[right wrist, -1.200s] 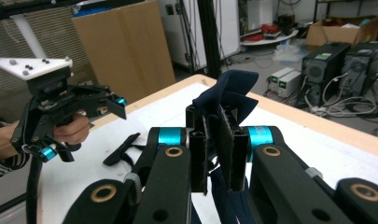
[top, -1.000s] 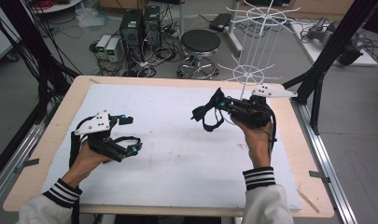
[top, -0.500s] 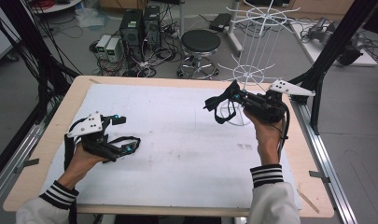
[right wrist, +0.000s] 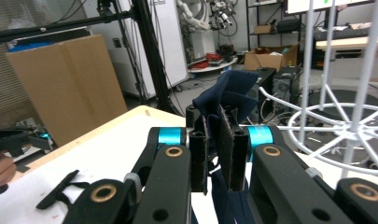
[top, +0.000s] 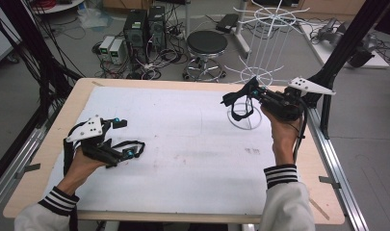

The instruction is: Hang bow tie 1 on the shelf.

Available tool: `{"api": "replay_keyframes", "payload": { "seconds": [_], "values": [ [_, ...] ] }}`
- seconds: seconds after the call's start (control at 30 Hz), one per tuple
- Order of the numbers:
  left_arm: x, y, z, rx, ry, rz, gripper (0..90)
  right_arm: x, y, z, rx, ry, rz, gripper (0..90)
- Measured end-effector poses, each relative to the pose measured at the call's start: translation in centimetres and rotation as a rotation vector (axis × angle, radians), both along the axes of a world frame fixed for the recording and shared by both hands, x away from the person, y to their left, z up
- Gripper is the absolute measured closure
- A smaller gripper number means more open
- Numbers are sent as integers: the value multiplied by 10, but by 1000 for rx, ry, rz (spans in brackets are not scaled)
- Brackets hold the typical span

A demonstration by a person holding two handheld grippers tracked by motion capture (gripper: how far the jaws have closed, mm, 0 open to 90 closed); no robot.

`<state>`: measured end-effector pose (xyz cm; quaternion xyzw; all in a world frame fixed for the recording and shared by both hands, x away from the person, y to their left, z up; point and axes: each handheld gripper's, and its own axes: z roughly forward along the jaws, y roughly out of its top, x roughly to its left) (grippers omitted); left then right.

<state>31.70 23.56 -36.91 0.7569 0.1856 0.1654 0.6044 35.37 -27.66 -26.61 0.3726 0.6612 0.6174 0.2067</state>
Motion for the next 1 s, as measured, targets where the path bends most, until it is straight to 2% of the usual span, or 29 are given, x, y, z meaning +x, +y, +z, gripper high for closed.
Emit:
{"api": "replay_keyframes", "payload": {
  "seconds": [0.23, 0.53, 0.9, 1.0],
  "values": [
    [0, 3, 0, -1, -5, 6, 18, 4, -7, 2, -5, -12, -41, 840],
    [0, 6, 0, -2, -3, 15, 17, 12, -14, 7, -57, -11, -100, 839],
    [1, 8, -1, 0, -2, 16, 17, 24, -15, 0, -67, 13, -134, 839],
    [1, 10, -1, -8, -1, 14, 18, 28, -14, -2, -76, 8, -137, 838]
  ]
}}
